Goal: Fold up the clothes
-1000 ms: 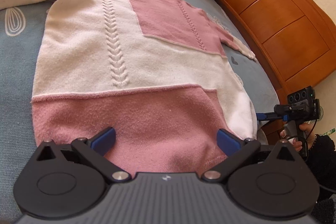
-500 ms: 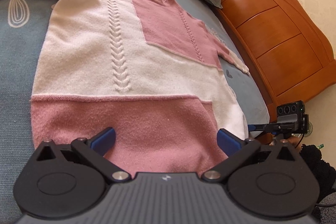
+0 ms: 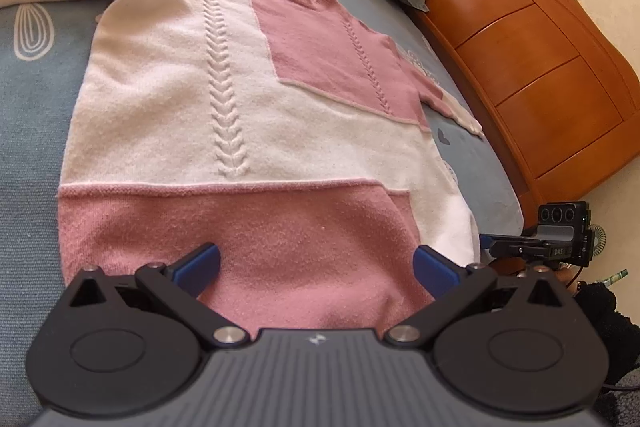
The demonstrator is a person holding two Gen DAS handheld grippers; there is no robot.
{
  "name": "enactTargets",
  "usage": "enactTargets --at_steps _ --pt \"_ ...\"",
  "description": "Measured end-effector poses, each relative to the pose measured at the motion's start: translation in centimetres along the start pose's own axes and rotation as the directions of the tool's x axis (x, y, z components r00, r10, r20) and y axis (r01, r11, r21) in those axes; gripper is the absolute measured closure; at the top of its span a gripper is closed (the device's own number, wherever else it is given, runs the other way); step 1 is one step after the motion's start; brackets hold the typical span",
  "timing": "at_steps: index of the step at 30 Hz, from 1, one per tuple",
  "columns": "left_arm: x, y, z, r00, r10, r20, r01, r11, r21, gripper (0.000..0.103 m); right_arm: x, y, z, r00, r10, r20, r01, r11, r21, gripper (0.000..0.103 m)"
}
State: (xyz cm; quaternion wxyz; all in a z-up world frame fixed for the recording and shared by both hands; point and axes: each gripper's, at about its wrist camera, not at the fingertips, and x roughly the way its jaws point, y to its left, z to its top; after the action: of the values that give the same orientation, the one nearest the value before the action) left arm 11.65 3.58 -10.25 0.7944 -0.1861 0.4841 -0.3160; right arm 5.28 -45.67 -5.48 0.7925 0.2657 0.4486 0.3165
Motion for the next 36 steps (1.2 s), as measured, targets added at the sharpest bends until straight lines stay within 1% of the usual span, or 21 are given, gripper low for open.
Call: enactTargets --at_steps 3,4,5,6,9,13,15,17,19,21,22,24,25,26,27,28,29,31,33,35,36 --pt "0.1 -0.3 0.0 1.000 0.016 -0.005 -0.016 1.000 0.014 0.001 -0.1 -0.1 -0.3 0.999 -0.048 0.026 0.047 0.999 0.028 0.053" --pt "0.1 -0.4 0.0 1.000 0.020 -0.006 -0.020 1.000 0.017 0.001 -0.1 -0.2 -0.3 0.997 -0.077 0.031 0.075 0.996 0.044 0.067" --pt "0.2 -0.5 0.0 1.000 0.024 -0.006 -0.024 1.000 0.020 0.001 -0.1 -0.5 -0.4 0.994 -0.101 0.036 0.098 0.993 0.070 0.090" --pt "0.2 -0.5 0.0 1.000 0.028 -0.007 -0.028 0.999 0.022 0.001 -0.1 -0.9 -0.5 0.993 -0.106 0.042 0.102 0.990 0.101 0.095" --pt "0.2 -0.6 0.0 0.999 0.037 -0.007 -0.036 0.999 0.024 0.001 -0.2 -1.7 -0.9 0.992 -0.113 0.062 0.101 0.979 0.178 0.095" --pt "0.2 -0.8 0.0 0.999 0.044 -0.011 -0.043 0.999 0.026 0.001 -0.7 -0.8 -1.0 0.986 -0.155 0.062 0.142 0.973 0.180 0.093" --pt "0.2 -0.8 0.0 0.999 0.047 -0.013 -0.046 0.999 0.027 0.001 -1.4 -0.1 -0.9 0.977 -0.207 0.056 0.196 0.969 0.152 0.091" --pt "0.2 -0.8 0.0 0.999 0.049 -0.014 -0.048 0.998 0.030 0.001 -2.4 0.4 -0.7 0.958 -0.283 0.045 0.278 0.955 0.107 0.091" --pt "0.2 -0.9 0.0 0.999 0.052 -0.015 -0.051 0.998 0.033 0.001 -3.1 0.7 -0.4 0.940 -0.339 0.034 0.335 0.939 0.075 0.091" --pt "0.2 -1.0 0.1 0.998 0.058 -0.017 -0.057 0.998 0.037 0.001 -3.6 1.1 -0.2 0.922 -0.386 0.023 0.384 0.922 0.050 0.087" --pt "0.2 -1.1 0.1 0.998 0.063 -0.019 -0.062 0.997 0.040 0.001 -3.8 1.4 -0.1 0.912 -0.410 0.021 0.410 0.912 0.033 0.082" --pt "0.3 -1.5 0.1 0.997 0.079 -0.025 -0.077 0.996 0.051 0.001 -3.8 3.1 0.0 0.882 -0.468 0.043 0.470 0.882 -0.036 0.081" --pt "0.4 -1.8 0.2 0.995 0.094 -0.031 -0.092 0.994 0.064 0.001 -3.7 4.0 0.1 0.880 -0.471 0.059 0.475 0.878 -0.063 0.077" --pt "0.5 -2.2 0.2 0.993 0.116 -0.033 -0.113 0.990 0.086 0.001 -3.5 4.8 0.2 0.877 -0.474 0.074 0.479 0.873 -0.091 0.068" --pt "0.5 -2.7 0.3 0.990 0.139 -0.033 -0.134 0.985 0.110 0.001 -3.2 5.8 0.3 0.879 -0.469 0.090 0.477 0.870 -0.124 0.063" --pt "0.6 -3.2 0.4 0.988 0.155 -0.023 -0.150 0.978 0.144 0.001 -2.5 6.7 0.5 0.885 -0.454 0.106 0.466 0.870 -0.162 0.052" --pt "0.6 -3.8 0.5 0.985 0.170 -0.011 -0.165 0.970 0.180 0.001 -1.6 7.6 0.6 0.887 -0.447 0.118 0.463 0.864 -0.199 0.047" --pt "0.8 -4.8 0.5 0.981 0.196 0.005 -0.192 0.951 0.241 0.001 0.8 8.7 0.8 0.880 -0.458 0.125 0.475 0.840 -0.261 0.045" --pt "1.4 -5.4 0.2 0.972 0.234 0.002 -0.224 0.931 0.287 0.001 3.4 8.9 0.7 0.870 -0.481 0.110 0.492 0.823 -0.285 0.044" --pt "1.9 -5.4 -1.2 0.959 0.281 -0.018 -0.261 0.910 0.321 0.001 5.5 8.6 -0.2 0.848 -0.524 0.075 0.520 0.799 -0.302 0.039" --pt "1.8 -5.3 -2.0 0.956 0.294 -0.014 -0.272 0.901 0.338 0.001 5.8 8.9 -1.4 0.836 -0.541 0.091 0.538 0.776 -0.329 0.038"
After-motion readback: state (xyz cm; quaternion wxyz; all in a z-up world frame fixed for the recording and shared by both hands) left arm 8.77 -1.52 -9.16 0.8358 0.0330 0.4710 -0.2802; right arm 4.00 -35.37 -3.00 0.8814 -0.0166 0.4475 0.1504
